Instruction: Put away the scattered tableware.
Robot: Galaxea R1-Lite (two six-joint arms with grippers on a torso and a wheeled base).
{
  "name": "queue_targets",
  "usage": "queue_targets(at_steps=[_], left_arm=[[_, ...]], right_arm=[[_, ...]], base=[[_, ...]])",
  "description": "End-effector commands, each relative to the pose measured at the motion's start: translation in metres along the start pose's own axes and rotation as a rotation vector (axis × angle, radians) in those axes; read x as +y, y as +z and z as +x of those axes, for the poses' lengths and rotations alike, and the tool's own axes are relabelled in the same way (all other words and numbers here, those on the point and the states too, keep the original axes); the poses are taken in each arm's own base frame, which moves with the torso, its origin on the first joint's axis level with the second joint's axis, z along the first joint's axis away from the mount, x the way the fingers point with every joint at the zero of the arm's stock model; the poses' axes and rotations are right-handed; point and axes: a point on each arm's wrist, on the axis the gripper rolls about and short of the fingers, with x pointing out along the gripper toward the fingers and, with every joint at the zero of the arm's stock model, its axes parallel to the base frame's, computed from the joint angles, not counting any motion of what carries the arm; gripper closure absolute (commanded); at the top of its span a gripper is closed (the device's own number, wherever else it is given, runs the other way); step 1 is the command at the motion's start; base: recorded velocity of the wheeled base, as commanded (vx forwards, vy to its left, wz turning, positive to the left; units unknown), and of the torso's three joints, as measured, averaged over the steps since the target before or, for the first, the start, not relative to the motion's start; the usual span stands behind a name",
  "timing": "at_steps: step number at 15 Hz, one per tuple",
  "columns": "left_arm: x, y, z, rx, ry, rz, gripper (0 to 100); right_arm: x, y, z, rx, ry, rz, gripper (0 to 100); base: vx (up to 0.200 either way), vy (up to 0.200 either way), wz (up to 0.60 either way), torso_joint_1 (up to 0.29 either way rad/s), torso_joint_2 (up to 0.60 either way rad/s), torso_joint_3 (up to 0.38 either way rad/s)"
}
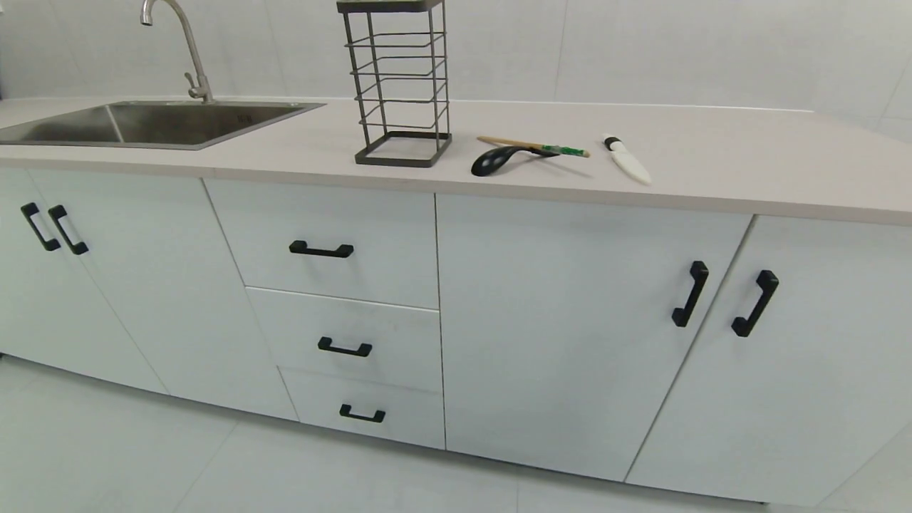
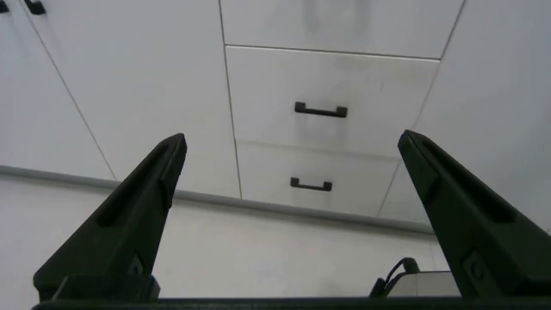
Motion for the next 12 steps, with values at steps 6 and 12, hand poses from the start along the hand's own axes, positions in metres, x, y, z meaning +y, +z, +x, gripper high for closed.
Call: queue_targets(at_steps=[6, 12], left_arm=[[0.0000, 0.0000, 0.0001, 0.001, 0.000, 0.002, 0], [0.0000, 0.0000, 0.0001, 0.001, 0.000, 0.000, 0]], right_arm=[[0.0000, -0.0003, 0.0003, 0.006, 0.001, 0.021, 100], [0.0000, -0.0003, 0.0003, 0.006, 0.001, 0.021, 100]], base=[[0.067, 0.133, 0.00, 0.004, 0.00, 0.005], [0.033, 0.000, 0.00, 0.000, 0.00, 0.000]])
